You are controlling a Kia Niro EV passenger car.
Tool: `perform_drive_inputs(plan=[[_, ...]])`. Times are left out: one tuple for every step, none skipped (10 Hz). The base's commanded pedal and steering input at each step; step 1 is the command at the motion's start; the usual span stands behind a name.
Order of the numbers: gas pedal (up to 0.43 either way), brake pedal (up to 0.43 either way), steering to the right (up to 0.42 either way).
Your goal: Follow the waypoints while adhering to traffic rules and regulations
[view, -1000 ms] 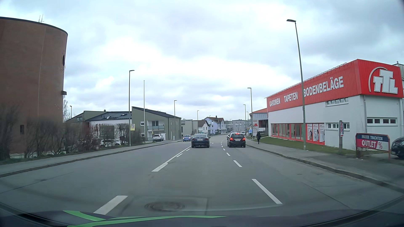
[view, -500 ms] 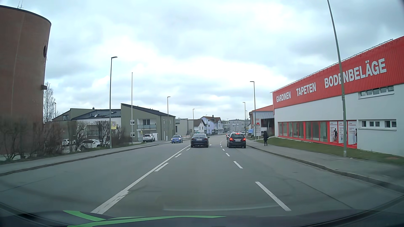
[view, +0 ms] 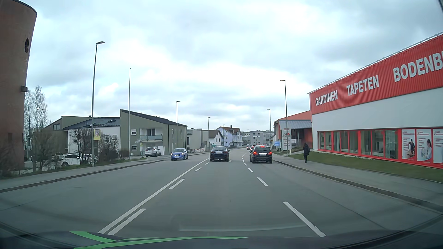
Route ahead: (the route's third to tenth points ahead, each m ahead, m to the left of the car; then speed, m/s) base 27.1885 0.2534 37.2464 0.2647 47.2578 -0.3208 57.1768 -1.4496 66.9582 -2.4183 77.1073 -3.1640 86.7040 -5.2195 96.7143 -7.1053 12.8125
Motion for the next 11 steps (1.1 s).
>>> perform_drive_inputs(plan=[[0.0, 0.0, 0.009], [0.0, 0.0, 0.008], [0.0, 0.0, 0.009], [0.0, 0.0, 0.009], [0.0, 0.0, 0.009], [0.0, 0.0, 0.01], [0.0, 0.0, 0.01], [0.0, 0.0, 0.01], [0.0, 0.0, 0.01], [0.0, 0.0, 0.01], [0.0, 0.0, 0.01]])
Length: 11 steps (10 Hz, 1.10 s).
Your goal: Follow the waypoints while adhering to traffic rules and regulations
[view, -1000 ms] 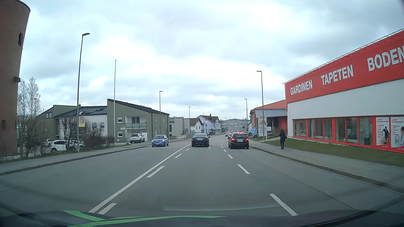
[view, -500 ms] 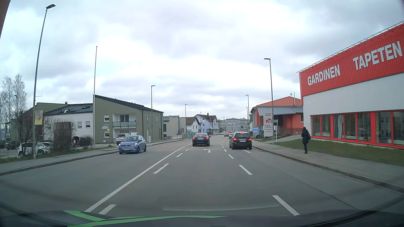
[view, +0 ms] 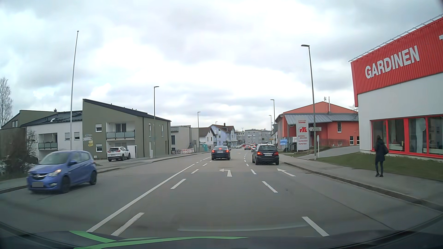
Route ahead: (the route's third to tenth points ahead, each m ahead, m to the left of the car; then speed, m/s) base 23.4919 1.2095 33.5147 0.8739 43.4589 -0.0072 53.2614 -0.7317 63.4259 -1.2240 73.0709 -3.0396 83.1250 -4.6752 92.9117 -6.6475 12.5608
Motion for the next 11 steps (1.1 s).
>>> perform_drive_inputs(plan=[[0.0, 0.0, 0.01], [0.0, 0.0, 0.01], [0.0, 0.0, 0.01], [0.0, 0.0, 0.01], [0.0, 0.0, 0.009], [0.0, 0.0, 0.008], [0.0, 0.0, 0.007], [0.0, 0.0, 0.007], [0.0, 0.0, 0.007], [0.0, 0.0, 0.007], [0.0, 0.0, 0.007]])
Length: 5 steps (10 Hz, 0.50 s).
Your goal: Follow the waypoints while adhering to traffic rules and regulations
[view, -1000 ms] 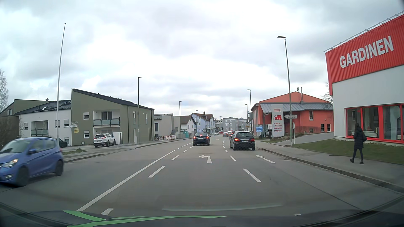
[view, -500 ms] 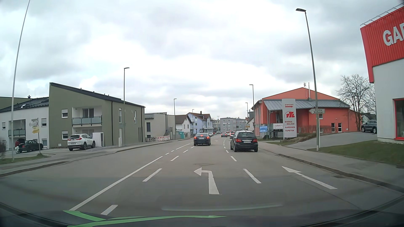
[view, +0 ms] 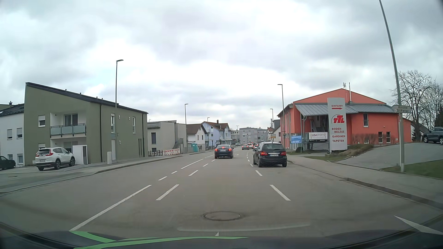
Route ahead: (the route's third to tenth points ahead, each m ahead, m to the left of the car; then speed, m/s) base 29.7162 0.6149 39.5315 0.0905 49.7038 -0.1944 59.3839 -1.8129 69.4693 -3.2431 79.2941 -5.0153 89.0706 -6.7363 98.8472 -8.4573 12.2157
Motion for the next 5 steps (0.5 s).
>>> perform_drive_inputs(plan=[[0.0, 0.0, 0.007], [0.0, 0.0, 0.007], [0.0, 0.0, 0.006], [0.0, 0.0, 0.006], [0.0, 0.0, 0.006]])
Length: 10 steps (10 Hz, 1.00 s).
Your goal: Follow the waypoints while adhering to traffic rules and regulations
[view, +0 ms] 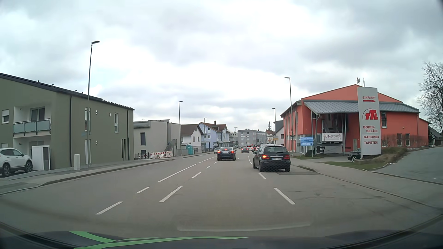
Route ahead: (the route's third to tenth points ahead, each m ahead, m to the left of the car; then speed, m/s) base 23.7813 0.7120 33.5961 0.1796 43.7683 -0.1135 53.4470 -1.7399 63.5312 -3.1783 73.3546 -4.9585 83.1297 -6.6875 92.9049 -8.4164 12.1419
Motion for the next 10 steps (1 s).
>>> perform_drive_inputs(plan=[[0.0, 0.0, 0.006], [0.0, 0.0, 0.009], [0.0, 0.0, 0.01], [0.0, 0.0, 0.01], [0.0, 0.0, 0.013], [0.0, 0.018, 0.013], [0.0, 0.049, 0.013], [0.0, 0.091, 0.014], [0.0, 0.116, 0.014], [0.0, 0.134, 0.015]])
